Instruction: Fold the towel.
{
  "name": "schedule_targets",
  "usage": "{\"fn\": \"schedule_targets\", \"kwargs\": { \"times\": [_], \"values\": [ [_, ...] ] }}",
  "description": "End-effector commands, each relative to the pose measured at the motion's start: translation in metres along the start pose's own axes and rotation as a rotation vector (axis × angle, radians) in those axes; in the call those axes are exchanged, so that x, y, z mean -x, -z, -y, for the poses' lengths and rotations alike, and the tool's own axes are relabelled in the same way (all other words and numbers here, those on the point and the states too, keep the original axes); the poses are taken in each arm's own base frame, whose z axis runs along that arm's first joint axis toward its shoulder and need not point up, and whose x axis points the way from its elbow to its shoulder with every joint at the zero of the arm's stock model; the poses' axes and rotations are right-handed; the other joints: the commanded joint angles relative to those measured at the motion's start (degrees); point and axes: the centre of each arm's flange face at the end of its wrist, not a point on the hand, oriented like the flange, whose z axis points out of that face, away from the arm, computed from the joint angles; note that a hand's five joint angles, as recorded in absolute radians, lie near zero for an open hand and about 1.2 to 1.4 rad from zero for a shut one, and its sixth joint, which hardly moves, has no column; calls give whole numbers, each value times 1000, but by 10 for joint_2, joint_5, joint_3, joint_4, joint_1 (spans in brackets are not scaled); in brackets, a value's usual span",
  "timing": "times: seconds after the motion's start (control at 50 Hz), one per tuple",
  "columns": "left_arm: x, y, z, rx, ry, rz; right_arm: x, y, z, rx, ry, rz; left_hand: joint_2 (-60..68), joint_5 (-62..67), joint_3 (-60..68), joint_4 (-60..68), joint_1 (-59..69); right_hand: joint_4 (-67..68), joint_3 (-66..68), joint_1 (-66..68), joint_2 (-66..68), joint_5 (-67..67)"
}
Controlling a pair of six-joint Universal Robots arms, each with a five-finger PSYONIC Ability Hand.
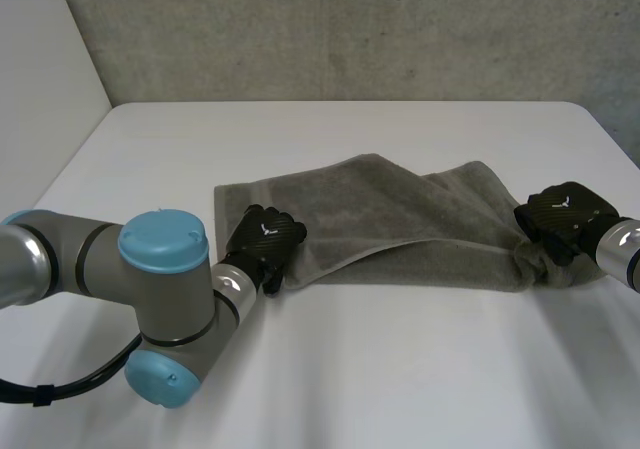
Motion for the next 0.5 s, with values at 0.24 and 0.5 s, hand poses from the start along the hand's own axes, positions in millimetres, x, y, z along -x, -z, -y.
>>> {"fn": "schedule_targets", "kwargs": {
  "times": [0.24, 0.5],
  "values": [
    [12, 26, 39, -97, 23, 24, -10, 3, 5, -12, -6, -37, 351, 251, 350, 349, 350, 26, 28, 40, 34, 30],
    [97, 76, 99, -294, 278, 231, -49, 65, 75, -202, -80, -159, 351, 251, 350, 349, 350, 26, 28, 40, 34, 30]
  ]
}}
